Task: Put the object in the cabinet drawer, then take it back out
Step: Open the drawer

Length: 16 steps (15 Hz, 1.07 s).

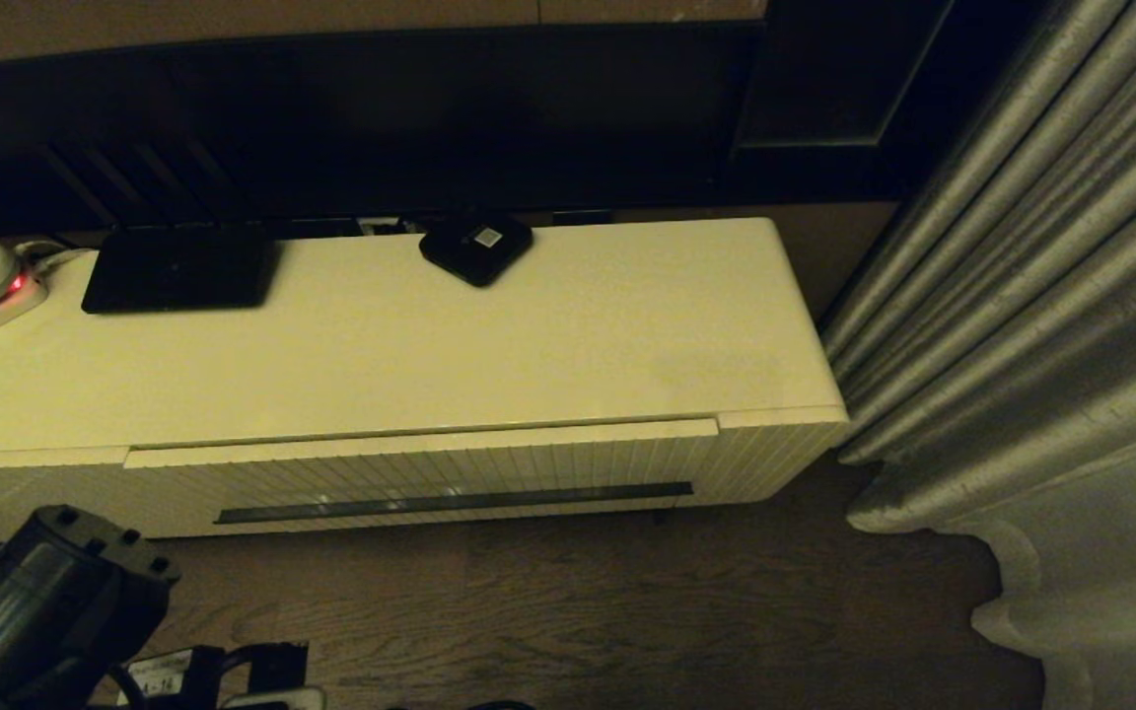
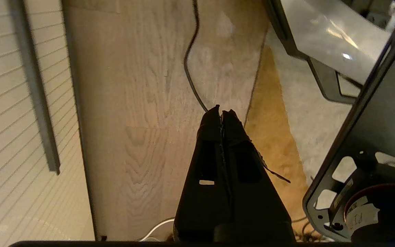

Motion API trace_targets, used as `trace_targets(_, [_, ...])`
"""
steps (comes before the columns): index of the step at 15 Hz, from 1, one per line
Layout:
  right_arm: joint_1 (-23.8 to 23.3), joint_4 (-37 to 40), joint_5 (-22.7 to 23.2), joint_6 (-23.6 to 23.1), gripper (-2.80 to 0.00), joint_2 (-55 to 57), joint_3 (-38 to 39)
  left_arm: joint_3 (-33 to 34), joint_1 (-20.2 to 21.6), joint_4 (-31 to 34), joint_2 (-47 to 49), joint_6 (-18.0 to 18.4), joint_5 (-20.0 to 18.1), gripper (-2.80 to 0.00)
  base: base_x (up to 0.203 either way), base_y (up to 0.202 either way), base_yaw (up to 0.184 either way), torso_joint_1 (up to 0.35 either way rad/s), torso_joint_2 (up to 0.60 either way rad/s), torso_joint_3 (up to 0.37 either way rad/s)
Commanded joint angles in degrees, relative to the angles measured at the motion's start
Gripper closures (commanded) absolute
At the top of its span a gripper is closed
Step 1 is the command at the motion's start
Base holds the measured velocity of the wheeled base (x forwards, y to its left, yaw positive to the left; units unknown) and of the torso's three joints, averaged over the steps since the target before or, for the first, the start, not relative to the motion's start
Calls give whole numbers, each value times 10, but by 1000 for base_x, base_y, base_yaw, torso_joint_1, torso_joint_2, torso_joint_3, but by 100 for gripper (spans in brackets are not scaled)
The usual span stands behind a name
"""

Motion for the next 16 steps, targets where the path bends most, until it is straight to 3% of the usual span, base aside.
trace_targets(1, [0, 0, 0, 0, 0, 0, 1, 6, -1, 0, 17, 17, 0, 0, 0, 0, 0, 0, 0, 0])
trace_targets(5, [0, 0, 0, 0, 0, 0, 1, 8, -1, -28, 43, 38, 7, 0, 0, 0, 0, 0, 0, 0])
trace_targets(7, [0, 0, 0, 0, 0, 0, 1, 11, -8, -40, 51, 53, 51, 0, 0, 0, 0, 0, 0, 0])
trace_targets(9, [0, 0, 0, 0, 0, 0, 1, 12, -9, -44, 53, 83, 63, 0, 0, 0, 0, 0, 0, 0])
trace_targets(10, [0, 0, 0, 0, 0, 0, 1, 12, -10, -47, 53, 95, 64, -280, 0, 0, 0, 0, 0, 0])
trace_targets(16, [0, 0, 0, 0, 0, 0, 1, 12, -10, -69, 66, 92, 60, -280, 0, 0, 0, 0, 0, 0])
